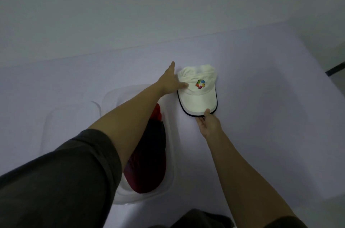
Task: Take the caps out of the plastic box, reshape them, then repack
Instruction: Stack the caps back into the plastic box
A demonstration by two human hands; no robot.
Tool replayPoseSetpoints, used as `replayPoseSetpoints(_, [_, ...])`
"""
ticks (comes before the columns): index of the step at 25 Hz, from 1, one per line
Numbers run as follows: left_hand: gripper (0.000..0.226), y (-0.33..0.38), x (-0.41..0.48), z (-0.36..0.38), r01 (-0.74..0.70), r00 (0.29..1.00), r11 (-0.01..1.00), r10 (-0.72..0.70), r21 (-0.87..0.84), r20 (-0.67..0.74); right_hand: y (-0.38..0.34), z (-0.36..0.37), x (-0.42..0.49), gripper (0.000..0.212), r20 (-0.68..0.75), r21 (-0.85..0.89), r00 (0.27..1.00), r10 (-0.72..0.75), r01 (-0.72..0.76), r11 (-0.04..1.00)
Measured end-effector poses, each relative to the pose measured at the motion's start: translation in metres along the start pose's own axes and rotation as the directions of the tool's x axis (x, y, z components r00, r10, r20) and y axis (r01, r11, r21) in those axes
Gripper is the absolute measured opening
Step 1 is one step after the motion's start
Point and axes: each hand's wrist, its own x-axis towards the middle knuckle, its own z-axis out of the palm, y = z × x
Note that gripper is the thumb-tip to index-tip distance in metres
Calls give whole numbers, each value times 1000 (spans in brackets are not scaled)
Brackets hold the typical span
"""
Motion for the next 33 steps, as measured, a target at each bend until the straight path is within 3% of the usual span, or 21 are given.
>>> replayPoseSetpoints(3, [94, 3, 8, 4, 19, 1000, 995, -21, 95, 22, -2, -2, 3, 40, -6, -11, 1000, -12, 12, 1000])
replayPoseSetpoints(7, [60, 5, 13, 7, -13, 999, 961, 3, 277, 37, -3, -6, 4, 37, -18, -37, 1000, -22, 21, 999])
replayPoseSetpoints(10, [26, 5, 10, 9, -26, 994, 990, 11, 142, 105, -4, -9, 4, 35, 24, -17, 1000, -17, 17, 1000])
replayPoseSetpoints(13, [29, 12, 1, 6, -110, 981, 989, 92, 98, 170, -8, -9, -3, 36, 94, 63, 995, -28, 23, 998])
replayPoseSetpoints(16, [18, 28, -14, -24, -148, 977, 988, 140, 42, 159, -18, -4, -18, 49, 181, 177, 981, -71, 39, 983])
replayPoseSetpoints(18, [22, 36, -26, -56, -169, 977, 986, 168, -4, 131, -22, 7, -31, 61, 194, 92, 977, -87, 71, 993])
replayPoseSetpoints(20, [26, 39, -42, -91, -198, 977, 980, 197, 3, 82, -15, 20, -49, 58, 222, -182, 962, -157, 199, 963])
replayPoseSetpoints(22, [22, 39, -63, -126, -212, 977, 976, 212, 39, 11, 4, 32, -69, 39, 342, -463, 889, -304, 441, 769])
replayPoseSetpoints(24, [17, 34, -84, -157, -212, 976, 975, 215, 61, -43, 24, 39, -86, 43, 641, -556, 679, -359, 733, 393])
replayPoseSetpoints(25, [11, 29, -95, -171, -205, 975, 976, 210, 74, -68, 33, 44, -91, 60, 793, -520, 552, -259, 834, 184])
replayPoseSetpoints(26, [6, 23, -105, -183, -197, 974, 977, 205, 87, -96, 42, 52, -93, 79, 875, -474, 472, -106, 881, 9])
replayPoseSetpoints(27, [4, 17, -115, -192, -190, 971, 977, 201, 99, -125, 49, 61, -95, 99, 890, -445, 454, 47, 885, -133])
replayPoseSetpoints(29, [6, 1, -130, -202, -172, 965, 976, 195, 133, -178, 56, 76, -96, 125, 822, -448, 525, 219, 835, -320])
replayPoseSetpoints(33, [11, -31, -146, -202, -179, 949, 964, 221, 197, -223, 55, 87, -93, 137, 719, -373, 603, 346, 755, -540])
